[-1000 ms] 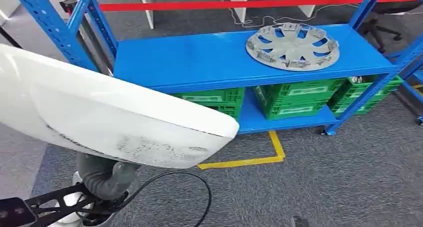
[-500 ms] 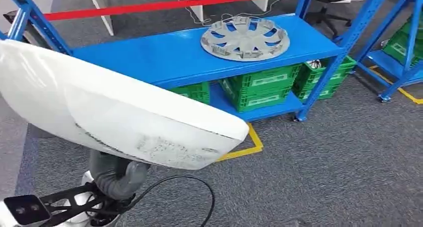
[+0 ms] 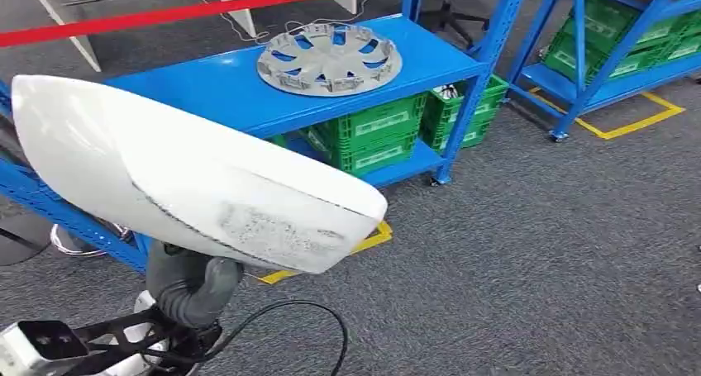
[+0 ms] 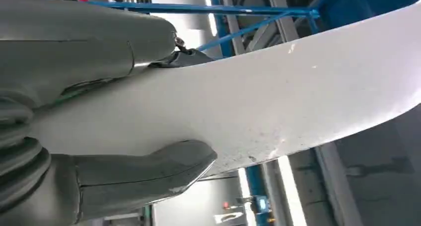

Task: Take the parts from the cabinet and place them on the table.

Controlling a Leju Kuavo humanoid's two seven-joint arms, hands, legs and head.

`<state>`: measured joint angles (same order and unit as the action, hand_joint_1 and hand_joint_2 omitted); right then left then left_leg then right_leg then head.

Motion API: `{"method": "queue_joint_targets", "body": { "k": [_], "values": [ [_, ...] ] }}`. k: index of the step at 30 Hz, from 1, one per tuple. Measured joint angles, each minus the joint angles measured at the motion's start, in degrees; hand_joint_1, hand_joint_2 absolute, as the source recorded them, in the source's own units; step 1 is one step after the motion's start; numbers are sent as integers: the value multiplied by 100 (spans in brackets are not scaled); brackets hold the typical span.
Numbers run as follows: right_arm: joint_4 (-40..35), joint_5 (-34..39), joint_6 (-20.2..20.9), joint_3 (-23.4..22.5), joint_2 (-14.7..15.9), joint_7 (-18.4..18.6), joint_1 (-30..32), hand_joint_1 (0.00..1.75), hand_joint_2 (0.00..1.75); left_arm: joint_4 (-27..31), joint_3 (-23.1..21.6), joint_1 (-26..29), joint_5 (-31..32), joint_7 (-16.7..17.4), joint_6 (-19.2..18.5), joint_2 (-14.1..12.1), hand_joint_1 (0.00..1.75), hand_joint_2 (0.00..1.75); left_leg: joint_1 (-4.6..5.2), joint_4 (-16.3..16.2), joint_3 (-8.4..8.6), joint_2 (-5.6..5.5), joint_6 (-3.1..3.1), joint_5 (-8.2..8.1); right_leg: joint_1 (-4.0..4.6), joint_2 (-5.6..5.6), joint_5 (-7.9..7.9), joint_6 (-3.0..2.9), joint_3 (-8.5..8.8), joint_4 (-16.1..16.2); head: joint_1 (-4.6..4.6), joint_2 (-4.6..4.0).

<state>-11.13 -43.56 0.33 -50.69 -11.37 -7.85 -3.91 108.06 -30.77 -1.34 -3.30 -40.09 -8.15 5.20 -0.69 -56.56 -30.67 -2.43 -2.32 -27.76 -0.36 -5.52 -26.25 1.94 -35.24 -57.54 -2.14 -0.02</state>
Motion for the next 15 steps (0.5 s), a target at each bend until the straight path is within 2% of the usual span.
{"method": "queue_joint_targets", "body": {
  "k": [1, 2, 4, 5, 6, 7, 8, 9, 10, 11, 14, 15],
  "values": [
    [0, -37, -31, 0, 15, -28, -13, 0, 0, 0, 13, 43, -28, 0, 4, 28, 175, 175, 2, 12, 1, 72, -27, 12, 18, 299, -180, 21, -101, -208, 63, 0],
    [0, -98, -33, 9, 22, -56, -41, 0, 0, 0, 50, 88, -46, 0, -2, 50, 175, 175, 7, 7, -8, 161, -28, 13, 14, 426, -384, 51, -277, -594, 72, 0],
    [0, -186, -26, 61, 52, -87, -83, 0, 0, -4, 120, 155, -83, 0, -22, 76, 175, 175, 17, -4, -21, 376, -29, 13, -13, 502, -751, 108, -698, -1524, 70, 0],
    [0, -222, -26, 83, 65, -89, -91, 0, 0, -7, 135, 168, -92, 0, -48, 85, 175, 175, 18, -10, -27, 465, -28, 13, -28, 511, -774, 131, -785, -1732, 68, 0],
    [0, -243, -26, 92, 85, -89, -88, 0, 0, -11, 149, 181, -98, 0, -61, 107, 175, 175, 17, -13, -24, 547, -23, 8, -40, 527, -654, 148, -707, -1628, 70, 0],
    [0, -271, -26, 105, 109, -87, -88, 0, 0, -13, 175, 189, -120, 0, -105, 131, 175, 175, 16, -19, -22, 616, -14, 2, -50, 560, -452, 157, -510, -1280, 70, 0],
    [-2, -286, -26, 129, 138, -89, -98, 0, 0, -13, 207, 200, -146, 0, -140, 168, 175, 175, 14, -27, -15, 690, 9, -13, -60, 652, -184, 160, -172, -678, 70, 0],
    [-4, -291, -26, 142, 153, -89, -113, 0, 0, -13, 238, 205, -160, 0, -162, 199, 175, 175, 14, -44, -2, 749, 33, -29, -65, 827, 0, 167, 149, -128, 72, 0],
    [-7, -293, -26, 155, 157, -87, -144, 0, 0, -13, 258, 205, -164, 0, -166, 219, 175, 175, 60, -51, -4, 789, 67, -45, 7, 1034, -148, 126, 252, 46, 74, 0],
    [-9, -293, -22, 170, 157, -92, -161, 0, 0, -13, 282, 203, -168, 0, -181, 245, 175, 175, 82, -89, -9, 839, 91, -60, -20, 943, -72, 54, 267, 71, 51, 0],
    [-9, -377, -17, 188, 170, 13, -156, 0, 0, -13, 384, 232, -190, 0, -273, 330, 175, 175, 77, -84, 17, 987, 150, -51, -11, 755, -62, -45, 208, 32, 57, 0],
    [-9, -440, -17, 201, 177, 88, -148, 0, 0, -13, 426, 228, -203, 0, -300, 372, 175, 175, 53, -113, 8, 912, 199, -120, -48, 701, -29, -95, 217, 54, 53, 0]
  ]
}}
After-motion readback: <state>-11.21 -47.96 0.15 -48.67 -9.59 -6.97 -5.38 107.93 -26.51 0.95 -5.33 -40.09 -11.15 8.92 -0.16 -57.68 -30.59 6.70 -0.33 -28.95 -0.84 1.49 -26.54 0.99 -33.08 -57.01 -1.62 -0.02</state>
